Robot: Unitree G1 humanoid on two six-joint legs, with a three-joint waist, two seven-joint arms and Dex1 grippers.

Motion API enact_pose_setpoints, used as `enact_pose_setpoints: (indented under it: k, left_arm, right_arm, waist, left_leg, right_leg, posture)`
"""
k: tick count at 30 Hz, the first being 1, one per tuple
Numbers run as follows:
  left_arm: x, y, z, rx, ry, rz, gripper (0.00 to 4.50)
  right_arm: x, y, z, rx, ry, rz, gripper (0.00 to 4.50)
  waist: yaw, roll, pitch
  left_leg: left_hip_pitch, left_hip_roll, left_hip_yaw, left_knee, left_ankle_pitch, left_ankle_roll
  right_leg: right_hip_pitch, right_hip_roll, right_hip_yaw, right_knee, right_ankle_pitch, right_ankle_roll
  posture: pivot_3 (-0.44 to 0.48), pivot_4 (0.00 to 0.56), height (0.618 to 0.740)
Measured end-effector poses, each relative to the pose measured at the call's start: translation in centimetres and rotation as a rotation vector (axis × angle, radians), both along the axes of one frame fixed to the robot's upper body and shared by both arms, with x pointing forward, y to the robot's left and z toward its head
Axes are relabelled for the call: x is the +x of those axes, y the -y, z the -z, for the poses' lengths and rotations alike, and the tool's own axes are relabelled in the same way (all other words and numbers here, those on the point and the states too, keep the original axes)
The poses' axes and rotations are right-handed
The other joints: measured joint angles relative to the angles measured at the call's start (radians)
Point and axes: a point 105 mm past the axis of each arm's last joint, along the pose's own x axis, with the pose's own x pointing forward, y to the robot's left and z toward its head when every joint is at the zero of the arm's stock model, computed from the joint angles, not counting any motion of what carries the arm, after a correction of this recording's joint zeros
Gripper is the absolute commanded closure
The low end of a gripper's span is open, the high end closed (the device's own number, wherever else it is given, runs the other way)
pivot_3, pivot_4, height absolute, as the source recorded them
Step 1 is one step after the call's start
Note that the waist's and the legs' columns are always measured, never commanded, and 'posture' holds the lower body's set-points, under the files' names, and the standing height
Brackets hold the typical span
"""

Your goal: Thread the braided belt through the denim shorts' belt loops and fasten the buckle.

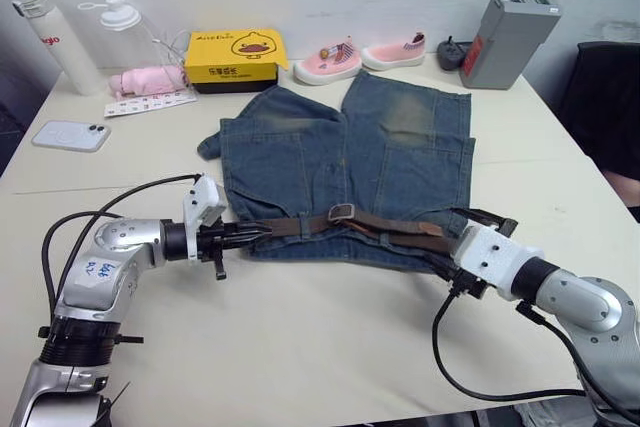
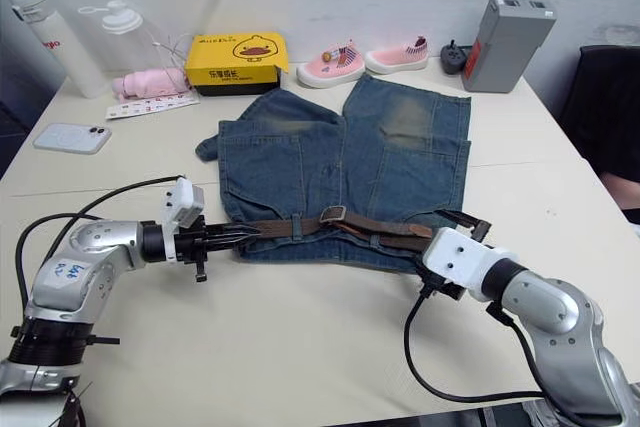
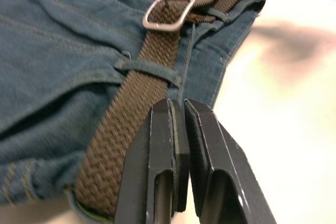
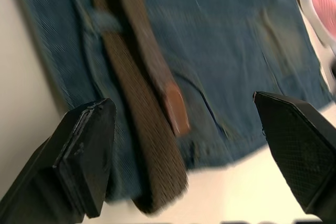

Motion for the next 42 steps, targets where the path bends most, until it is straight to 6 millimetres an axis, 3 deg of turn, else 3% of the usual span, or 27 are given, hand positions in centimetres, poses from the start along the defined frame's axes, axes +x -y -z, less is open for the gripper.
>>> enact_pose_setpoints:
  k: [5, 11, 15, 21, 23, 25, 29, 32, 35, 38, 39, 41, 42]
  left_arm:
    - [0.4, -0.2, -0.5, 0.068, 0.097, -0.021, 4.11]
    - [1.0, 0.8, -0.4, 0.168, 0.265, -0.010, 4.11]
    - [0.6, 0.7, -0.4, 0.158, 0.274, -0.024, 4.11]
    - [0.4, 0.8, -0.4, 0.149, 0.275, -0.032, 4.11]
    - [0.4, 0.8, -0.3, 0.147, 0.269, -0.037, 4.11]
    - [0.2, 0.8, -0.1, 0.148, 0.264, -0.036, 4.11]
    - [0.0, 0.9, -0.1, 0.148, 0.268, -0.032, 4.11]
    - [-0.1, 0.9, 0.0, 0.149, 0.276, -0.028, 4.11]
    - [-0.2, 0.7, -0.2, 0.165, 0.320, -0.028, 4.11]
    - [-0.3, 0.0, -0.5, 0.187, 0.361, -0.042, 3.42]
    - [-0.6, -0.5, -0.2, 0.219, 0.377, -0.045, 2.87]
    - [-0.8, -1.0, 0.4, 0.256, 0.403, -0.057, 2.20]
    - [-1.0, -1.1, 0.6, 0.269, 0.413, -0.062, 2.20]
  right_arm:
    - [0.2, -0.5, 0.2, -0.005, 0.010, -0.026, 0.01]
    - [0.6, -3.0, 1.0, 0.025, 0.059, -0.049, 0.01]
    - [0.4, -2.8, 3.3, -0.076, 0.112, 0.035, 0.01]
    - [0.8, -2.8, 4.1, -0.135, 0.156, 0.080, 0.01]
    - [0.8, -3.0, 4.2, -0.144, 0.168, 0.086, 0.40]
    - [0.8, -3.1, 4.3, -0.150, 0.172, 0.086, 1.12]
    - [0.8, -3.8, 5.5, -0.142, 0.146, 0.092, 2.80]
    - [0.9, -3.9, 6.2, -0.115, 0.104, 0.118, 4.33]
    - [1.0, -3.9, 6.3, -0.112, 0.092, 0.123, 4.43]
    - [1.1, -4.1, 6.3, -0.110, 0.089, 0.121, 4.50]
    - [1.1, -4.2, 6.3, -0.116, 0.092, 0.118, 4.50]
    - [1.1, -4.2, 6.3, -0.126, 0.096, 0.118, 4.50]
    - [1.1, -4.2, 6.3, -0.128, 0.096, 0.118, 4.50]
  waist:
    - [0.003, 0.000, 0.000]
    - [0.003, 0.000, 0.000]
    - [0.003, 0.000, 0.000]
    - [0.000, 0.000, 0.000]
    - [0.000, 0.000, 0.000]
    - [0.000, 0.000, 0.000]
    - [-0.001, 0.000, 0.000]
    - [-0.001, 0.000, 0.000]
    - [-0.001, 0.000, 0.000]
    - [-0.003, 0.000, 0.000]
    - [-0.004, 0.000, 0.000]
    - [-0.003, 0.000, 0.000]
    - [-0.003, 0.000, 0.000]
  left_leg:
    - [0.000, -0.001, 0.000, 0.000, 0.000, 0.000]
    - [-0.002, 0.000, 0.000, 0.000, 0.000, 0.000]
    - [-0.002, 0.000, 0.001, 0.000, 0.000, 0.000]
    - [-0.002, 0.000, 0.001, 0.000, 0.000, 0.000]
    - [-0.001, 0.000, 0.000, 0.000, 0.000, 0.000]
    - [-0.001, 0.000, 0.000, 0.000, 0.000, 0.000]
    - [-0.001, 0.000, 0.000, 0.000, 0.000, 0.000]
    - [-0.001, 0.000, 0.000, 0.000, 0.000, 0.000]
    - [-0.001, 0.000, 0.000, 0.000, 0.000, 0.000]
    - [-0.001, 0.000, 0.000, 0.000, 0.000, -0.001]
    - [-0.001, 0.000, 0.000, 0.000, 0.000, -0.001]
    - [-0.001, 0.000, 0.000, -0.001, 0.000, -0.001]
    - [-0.001, 0.000, 0.000, 0.000, 0.000, -0.001]
  right_leg:
    - [0.000, 0.000, 0.000, -0.001, 0.000, 0.000]
    - [-0.001, 0.000, -0.001, -0.001, 0.000, 0.000]
    - [-0.001, 0.000, 0.000, -0.001, 0.000, 0.000]
    - [-0.001, 0.000, 0.000, 0.000, 0.000, 0.000]
    - [-0.001, 0.000, 0.000, 0.000, 0.000, 0.000]
    - [-0.001, 0.000, 0.000, 0.000, 0.000, 0.000]
    - [-0.001, 0.000, 0.000, 0.000, 0.000, 0.000]
    - [-0.001, 0.000, 0.000, 0.000, 0.000, 0.000]
    - [-0.001, 0.000, 0.000, -0.001, 0.000, 0.000]
    - [-0.001, 0.000, 0.000, 0.000, 0.000, 0.000]
    - [-0.002, 0.000, 0.001, 0.000, 0.000, 0.000]
    - [-0.002, 0.000, 0.001, 0.000, 0.000, 0.000]
    - [-0.002, 0.000, 0.001, 0.000, 0.000, 0.000]
  posture:
    - [0.000, 0.150, 0.683]
    - [0.000, 0.150, 0.683]
    - [0.000, 0.150, 0.683]
    - [0.000, 0.150, 0.683]
    - [0.000, 0.150, 0.683]
    - [0.000, 0.150, 0.683]
    - [0.000, 0.150, 0.683]
    - [0.000, 0.150, 0.683]
    - [0.000, 0.150, 0.683]
    - [0.000, 0.150, 0.683]
    - [0.000, 0.150, 0.683]
    - [0.000, 0.150, 0.683]
    - [0.000, 0.150, 0.683]
